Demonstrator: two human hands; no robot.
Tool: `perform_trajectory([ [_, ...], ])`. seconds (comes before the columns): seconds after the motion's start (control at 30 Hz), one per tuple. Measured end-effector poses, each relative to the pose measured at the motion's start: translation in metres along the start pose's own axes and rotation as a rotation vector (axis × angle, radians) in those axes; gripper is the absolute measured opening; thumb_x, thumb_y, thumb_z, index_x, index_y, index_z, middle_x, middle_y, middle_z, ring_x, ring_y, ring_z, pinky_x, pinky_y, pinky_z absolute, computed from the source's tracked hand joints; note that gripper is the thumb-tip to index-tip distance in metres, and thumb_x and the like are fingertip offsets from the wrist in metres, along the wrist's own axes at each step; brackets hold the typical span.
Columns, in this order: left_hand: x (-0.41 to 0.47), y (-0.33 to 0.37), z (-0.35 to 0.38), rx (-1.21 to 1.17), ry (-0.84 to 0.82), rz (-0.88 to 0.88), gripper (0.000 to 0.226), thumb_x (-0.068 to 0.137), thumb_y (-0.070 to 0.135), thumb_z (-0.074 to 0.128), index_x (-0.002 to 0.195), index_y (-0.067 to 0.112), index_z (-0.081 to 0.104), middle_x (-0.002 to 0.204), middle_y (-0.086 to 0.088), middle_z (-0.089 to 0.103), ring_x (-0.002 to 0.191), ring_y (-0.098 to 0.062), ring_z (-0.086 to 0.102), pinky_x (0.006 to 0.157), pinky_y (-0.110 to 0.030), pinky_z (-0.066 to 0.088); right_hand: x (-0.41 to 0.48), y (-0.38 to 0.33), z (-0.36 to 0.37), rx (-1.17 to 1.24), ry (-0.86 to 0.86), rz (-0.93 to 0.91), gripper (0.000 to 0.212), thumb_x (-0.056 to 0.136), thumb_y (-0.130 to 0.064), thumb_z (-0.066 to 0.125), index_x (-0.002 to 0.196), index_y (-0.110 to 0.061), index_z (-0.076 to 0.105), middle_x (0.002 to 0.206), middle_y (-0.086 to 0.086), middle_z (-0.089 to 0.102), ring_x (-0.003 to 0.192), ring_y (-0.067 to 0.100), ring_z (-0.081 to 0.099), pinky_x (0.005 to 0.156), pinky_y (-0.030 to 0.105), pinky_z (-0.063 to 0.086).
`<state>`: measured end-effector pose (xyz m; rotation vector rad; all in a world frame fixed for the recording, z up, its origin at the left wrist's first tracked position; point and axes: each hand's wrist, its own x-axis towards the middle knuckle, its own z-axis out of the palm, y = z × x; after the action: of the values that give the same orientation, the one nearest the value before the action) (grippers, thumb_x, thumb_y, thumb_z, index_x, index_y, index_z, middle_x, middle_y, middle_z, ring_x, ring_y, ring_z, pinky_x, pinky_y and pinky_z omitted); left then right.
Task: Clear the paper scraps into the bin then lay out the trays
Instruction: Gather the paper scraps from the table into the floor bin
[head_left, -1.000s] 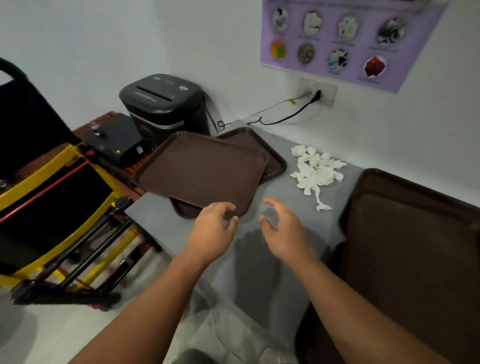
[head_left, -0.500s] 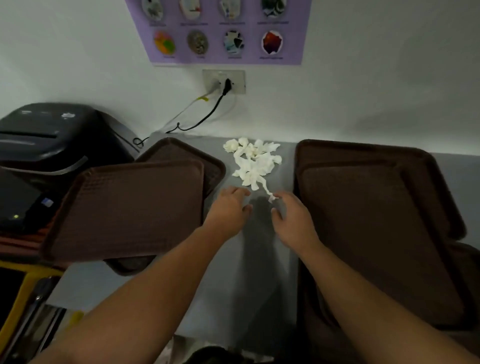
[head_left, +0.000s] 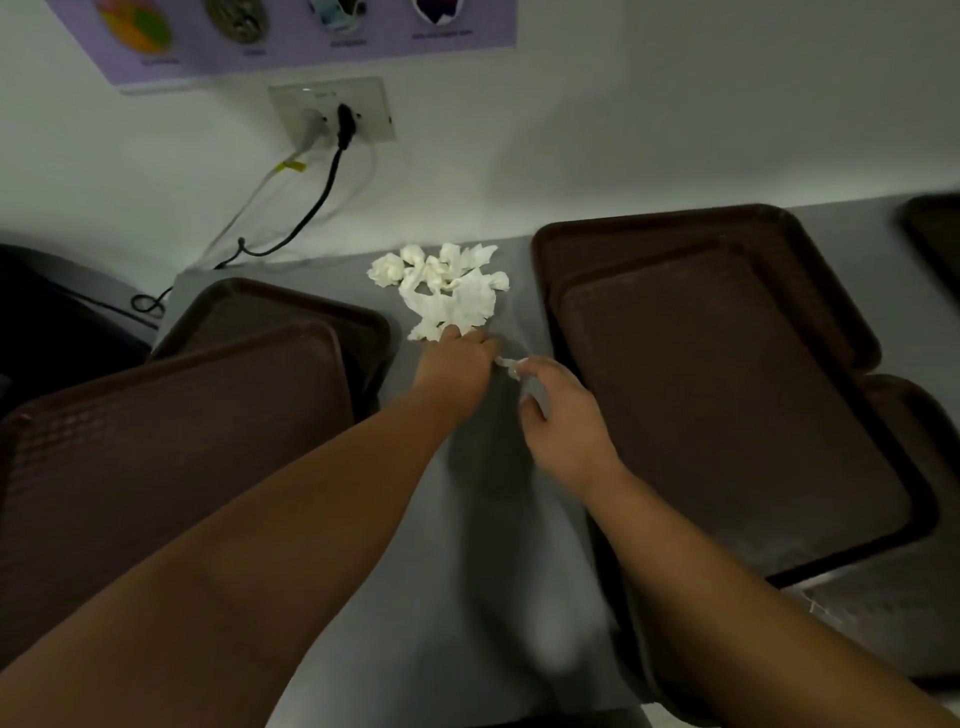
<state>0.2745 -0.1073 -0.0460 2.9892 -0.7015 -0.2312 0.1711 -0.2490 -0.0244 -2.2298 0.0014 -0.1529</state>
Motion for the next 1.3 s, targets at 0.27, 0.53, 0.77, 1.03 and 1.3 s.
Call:
perform_trajectory([
  [0.27, -0.017, -0.006, 0.010, 0.104, 0.095, 0.059, 0.029, 0.097, 0.026, 0.050, 0.122, 0.028, 0.065, 0.119, -0.002, 0.061, 0.114, -0.027, 0.048, 0.092, -0.038, 0.038, -0.001, 0.001, 0.005, -0.009, 0.050, 0.017, 0.034, 0.088, 0.000, 0.055, 0.120, -0.010, 0.061, 0.124, 0.003, 0.060, 0.117, 0.013, 0.055, 0.101, 0.006, 0.031],
  [0.53, -0.043, -0.030, -0.032, -0.678, 0.386, -0.194, 0.022, 0.097, 0.032, 0.057, 0.093, 0.012, 0.062, 0.079, -0.001, 0.064, 0.069, -0.015, 0.057, 0.062, -0.023, 0.040, 0.013, -0.009, 0.008, -0.030, 0.035, 0.071, 0.038, 0.090, -0.001, 0.054, 0.127, -0.011, 0.057, 0.130, 0.006, 0.058, 0.122, 0.018, 0.052, 0.100, 0.012, 0.030],
  [0.77, -0.052, -0.066, -0.062, -1.183, 0.291, -0.336, 0.018, 0.103, 0.013, 0.040, 0.107, 0.011, 0.058, 0.089, -0.007, 0.071, 0.080, -0.023, 0.071, 0.067, -0.039, 0.059, 0.032, -0.026, 0.032, -0.072, -0.077, 0.112, 0.041, 0.091, -0.013, 0.058, 0.131, -0.018, 0.053, 0.135, 0.003, 0.053, 0.124, 0.019, 0.050, 0.100, 0.022, 0.036],
  [1.03, -0.061, -0.089, -0.067, -1.203, 0.227, -0.430, 0.037, 0.104, 0.044, 0.037, 0.099, 0.018, 0.063, 0.075, 0.000, 0.051, 0.062, -0.012, 0.047, 0.062, -0.034, 0.049, 0.055, -0.035, 0.069, -0.180, -0.215, 0.077, 0.049, 0.088, -0.010, 0.056, 0.136, -0.012, 0.048, 0.138, 0.011, 0.051, 0.129, 0.027, 0.045, 0.108, 0.032, 0.035],
  [1.3, -0.077, -0.117, -0.061, -0.646, 0.182, -0.324, 0.032, 0.090, 0.041, 0.066, 0.071, 0.016, 0.061, 0.068, 0.004, 0.064, 0.059, -0.005, 0.057, 0.056, -0.020, 0.038, 0.091, -0.035, 0.100, -0.420, -0.245, 0.038, 0.048, 0.091, -0.028, 0.057, 0.137, -0.020, 0.048, 0.139, 0.004, 0.048, 0.129, 0.027, 0.039, 0.109, 0.039, 0.035],
])
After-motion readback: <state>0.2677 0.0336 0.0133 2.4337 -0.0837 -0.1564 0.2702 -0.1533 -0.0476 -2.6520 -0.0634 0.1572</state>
